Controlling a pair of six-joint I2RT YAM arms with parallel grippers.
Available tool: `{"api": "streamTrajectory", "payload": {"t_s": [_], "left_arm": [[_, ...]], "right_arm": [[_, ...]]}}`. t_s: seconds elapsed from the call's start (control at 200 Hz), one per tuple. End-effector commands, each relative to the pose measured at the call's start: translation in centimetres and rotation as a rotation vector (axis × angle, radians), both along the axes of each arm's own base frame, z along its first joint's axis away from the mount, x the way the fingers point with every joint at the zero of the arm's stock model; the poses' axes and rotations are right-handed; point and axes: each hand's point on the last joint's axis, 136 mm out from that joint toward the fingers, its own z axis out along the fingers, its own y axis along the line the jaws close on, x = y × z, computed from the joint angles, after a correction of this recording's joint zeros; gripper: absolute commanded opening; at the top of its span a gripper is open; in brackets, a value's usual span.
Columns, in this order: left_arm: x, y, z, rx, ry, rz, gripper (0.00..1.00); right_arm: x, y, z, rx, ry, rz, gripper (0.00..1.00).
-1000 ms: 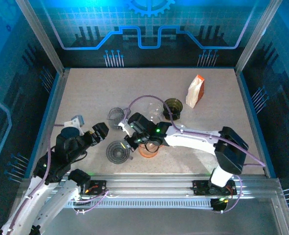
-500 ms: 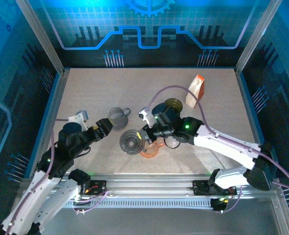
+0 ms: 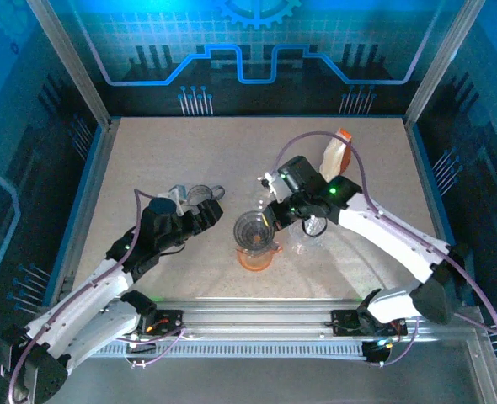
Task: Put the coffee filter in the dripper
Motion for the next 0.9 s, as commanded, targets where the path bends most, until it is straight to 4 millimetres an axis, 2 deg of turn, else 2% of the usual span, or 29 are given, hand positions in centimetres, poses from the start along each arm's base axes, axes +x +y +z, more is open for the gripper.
{"api": "streamTrajectory", "payload": {"t_s": [0.0, 0.62, 0.896], "left_arm": [[-0.3, 0.2, 0.5, -0.014, -0.034, 0.008, 0.98], [-0.7, 0.7, 0.0, 0.01, -0.029, 0.015, 0.99], [-0.7, 0.7, 0.0, 0.012, -0.029, 0.015, 0.99]], "right_arm": [[-0.5, 0.4, 0.4, 0.004, 0.056, 0.049, 0.0], [0.6, 0.2, -1.3, 0.047, 0.11, 0.021, 0.0], [0.8, 0.1, -2.8, 0.034, 0.135, 0.012, 0.0]]}}
